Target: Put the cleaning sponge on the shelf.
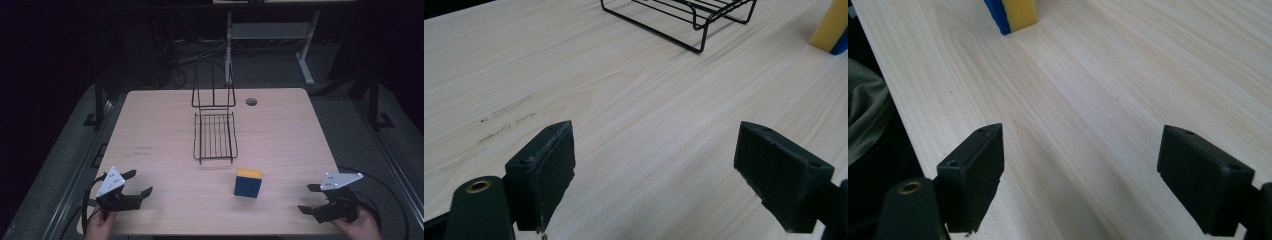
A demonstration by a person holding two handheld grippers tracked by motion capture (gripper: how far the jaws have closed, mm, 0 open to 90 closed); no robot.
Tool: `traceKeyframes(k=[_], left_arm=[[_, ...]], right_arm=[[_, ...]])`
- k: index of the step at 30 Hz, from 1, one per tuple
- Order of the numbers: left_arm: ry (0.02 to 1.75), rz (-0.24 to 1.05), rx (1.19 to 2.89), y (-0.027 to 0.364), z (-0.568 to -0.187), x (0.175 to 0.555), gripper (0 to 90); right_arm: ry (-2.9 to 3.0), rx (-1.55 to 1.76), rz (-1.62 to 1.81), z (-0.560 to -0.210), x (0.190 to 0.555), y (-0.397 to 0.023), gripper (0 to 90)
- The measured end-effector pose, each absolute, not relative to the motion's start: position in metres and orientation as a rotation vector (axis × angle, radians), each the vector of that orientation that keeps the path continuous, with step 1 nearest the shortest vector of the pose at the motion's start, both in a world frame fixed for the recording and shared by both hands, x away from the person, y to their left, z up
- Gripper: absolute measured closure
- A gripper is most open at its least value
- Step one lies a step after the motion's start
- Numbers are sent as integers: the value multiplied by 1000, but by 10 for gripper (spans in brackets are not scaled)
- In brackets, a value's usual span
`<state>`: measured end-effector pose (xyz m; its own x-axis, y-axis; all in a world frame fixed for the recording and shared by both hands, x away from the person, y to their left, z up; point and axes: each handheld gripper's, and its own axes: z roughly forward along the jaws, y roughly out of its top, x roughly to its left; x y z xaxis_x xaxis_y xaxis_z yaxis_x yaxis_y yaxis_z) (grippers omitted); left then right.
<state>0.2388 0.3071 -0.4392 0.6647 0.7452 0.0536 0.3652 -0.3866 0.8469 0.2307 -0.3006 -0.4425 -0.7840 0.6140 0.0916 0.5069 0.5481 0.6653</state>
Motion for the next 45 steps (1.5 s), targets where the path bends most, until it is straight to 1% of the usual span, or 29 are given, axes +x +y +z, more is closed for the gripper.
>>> traceKeyframes(k=[10, 15, 45], left_arm=[[858, 544, 2003, 307, -439, 239, 162], [854, 546, 1999, 307, -438, 238, 162], [856, 547, 2004, 306, -439, 238, 162]], right_arm=[[2653, 941, 1041, -445, 231, -294, 184], [2669, 896, 1048, -441, 231, -284, 184], [2750, 771, 1018, -443, 242, -246, 183]])
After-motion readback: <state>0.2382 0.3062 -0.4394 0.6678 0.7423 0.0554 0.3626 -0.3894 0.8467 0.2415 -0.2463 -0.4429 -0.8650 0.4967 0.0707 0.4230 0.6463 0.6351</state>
